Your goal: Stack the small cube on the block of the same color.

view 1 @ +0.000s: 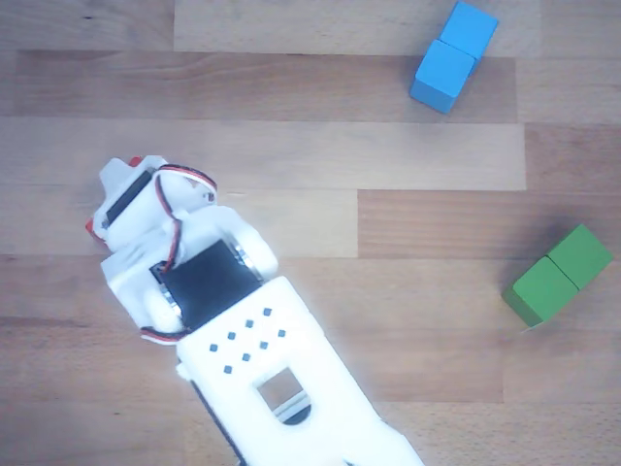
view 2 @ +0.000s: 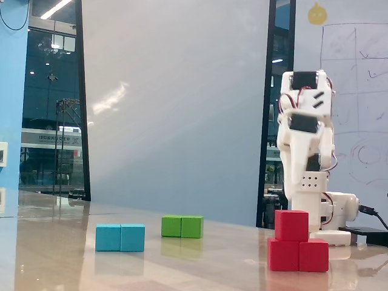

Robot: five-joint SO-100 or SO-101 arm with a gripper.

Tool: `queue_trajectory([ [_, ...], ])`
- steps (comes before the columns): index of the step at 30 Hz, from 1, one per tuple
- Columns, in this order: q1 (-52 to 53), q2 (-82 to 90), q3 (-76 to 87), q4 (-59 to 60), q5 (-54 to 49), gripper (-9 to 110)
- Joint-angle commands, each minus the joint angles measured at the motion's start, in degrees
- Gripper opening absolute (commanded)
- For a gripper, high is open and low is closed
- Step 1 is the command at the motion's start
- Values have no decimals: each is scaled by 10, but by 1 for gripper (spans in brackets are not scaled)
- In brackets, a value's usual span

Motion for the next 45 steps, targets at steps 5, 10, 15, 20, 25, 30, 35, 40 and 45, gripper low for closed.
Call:
queue_trajectory([
  [5, 112, 88, -74, 17, -1, 18],
  [10, 195, 115, -73, 8, 5, 18],
  [15, 264, 143, -65, 8, 7, 18],
  [20, 303, 167, -48, 8, 8, 18],
  [25, 323, 222, 13, 7, 8, 15],
  [30, 337, 299, 92, 7, 8, 8],
  [35, 349, 372, 165, 7, 8, 4],
  [40, 354, 431, 225, 7, 8, 0],
  [45, 354, 469, 281, 8, 8, 0],
])
